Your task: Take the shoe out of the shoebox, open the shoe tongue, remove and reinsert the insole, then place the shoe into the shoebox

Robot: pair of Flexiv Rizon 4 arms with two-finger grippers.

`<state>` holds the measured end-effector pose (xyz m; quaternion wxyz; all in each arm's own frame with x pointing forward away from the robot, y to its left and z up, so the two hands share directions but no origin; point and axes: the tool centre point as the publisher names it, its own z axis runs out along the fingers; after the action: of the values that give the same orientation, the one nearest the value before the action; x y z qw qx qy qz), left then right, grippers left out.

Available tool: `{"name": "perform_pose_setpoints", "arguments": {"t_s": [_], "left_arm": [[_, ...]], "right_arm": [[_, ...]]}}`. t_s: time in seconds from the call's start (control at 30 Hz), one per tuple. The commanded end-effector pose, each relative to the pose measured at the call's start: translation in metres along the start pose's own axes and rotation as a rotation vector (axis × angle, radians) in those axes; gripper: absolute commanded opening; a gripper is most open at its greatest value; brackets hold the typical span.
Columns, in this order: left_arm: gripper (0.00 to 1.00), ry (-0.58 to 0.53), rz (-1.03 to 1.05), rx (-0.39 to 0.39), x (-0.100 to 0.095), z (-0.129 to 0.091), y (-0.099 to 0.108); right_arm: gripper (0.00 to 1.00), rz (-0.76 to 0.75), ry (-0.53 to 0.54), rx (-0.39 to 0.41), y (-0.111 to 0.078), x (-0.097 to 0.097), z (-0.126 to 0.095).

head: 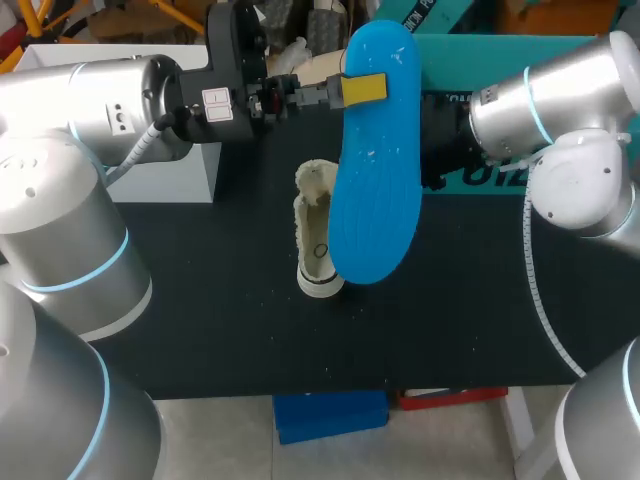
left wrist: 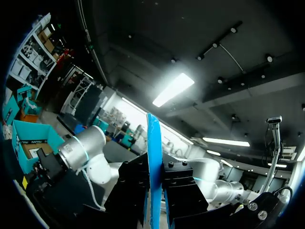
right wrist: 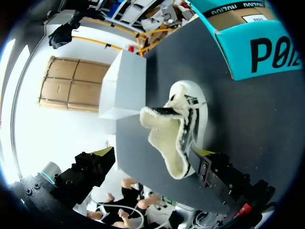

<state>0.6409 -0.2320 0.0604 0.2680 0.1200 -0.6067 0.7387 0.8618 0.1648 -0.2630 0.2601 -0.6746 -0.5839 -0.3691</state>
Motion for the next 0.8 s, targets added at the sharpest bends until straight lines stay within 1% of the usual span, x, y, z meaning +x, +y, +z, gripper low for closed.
{"name": "perform_pose_setpoints", "arguments": {"t_s": [0.03,0.1,0.4,0.53,0.6,0.7,0.77,0.8], "left_arm": [[0.0,-0.004,-0.001,-0.001,0.0,0.001,0.001],[0.0,-0.004,-0.001,-0.001,0.0,0.001,0.001],[0.0,-0.004,-0.001,-0.001,0.0,0.001,0.001],[0.0,-0.004,-0.001,-0.001,0.0,0.001,0.001],[0.0,-0.004,-0.001,-0.001,0.0,0.001,0.001],[0.0,-0.004,-0.001,-0.001,0.0,0.001,0.001],[0.0,-0.004,-0.001,-0.001,0.0,0.001,0.001],[0.0,-0.004,-0.001,-0.001,0.0,0.001,0.001]], "right_arm": [[1.0,0.004,0.257,0.005,-0.003,0.0,-0.005],[1.0,0.012,0.309,0.011,-0.003,0.004,-0.006],[1.0,0.044,0.444,0.002,-0.004,0.017,-0.018],[1.0,0.048,0.46,-0.003,-0.007,0.019,-0.02],[1.0,0.055,0.503,0.003,-0.008,0.02,-0.02],[1.0,0.05,0.486,-0.005,-0.008,0.021,-0.021],[1.0,0.055,0.538,0.011,-0.008,0.023,-0.021],[1.0,0.054,0.532,0.009,-0.008,0.024,-0.021]]}}
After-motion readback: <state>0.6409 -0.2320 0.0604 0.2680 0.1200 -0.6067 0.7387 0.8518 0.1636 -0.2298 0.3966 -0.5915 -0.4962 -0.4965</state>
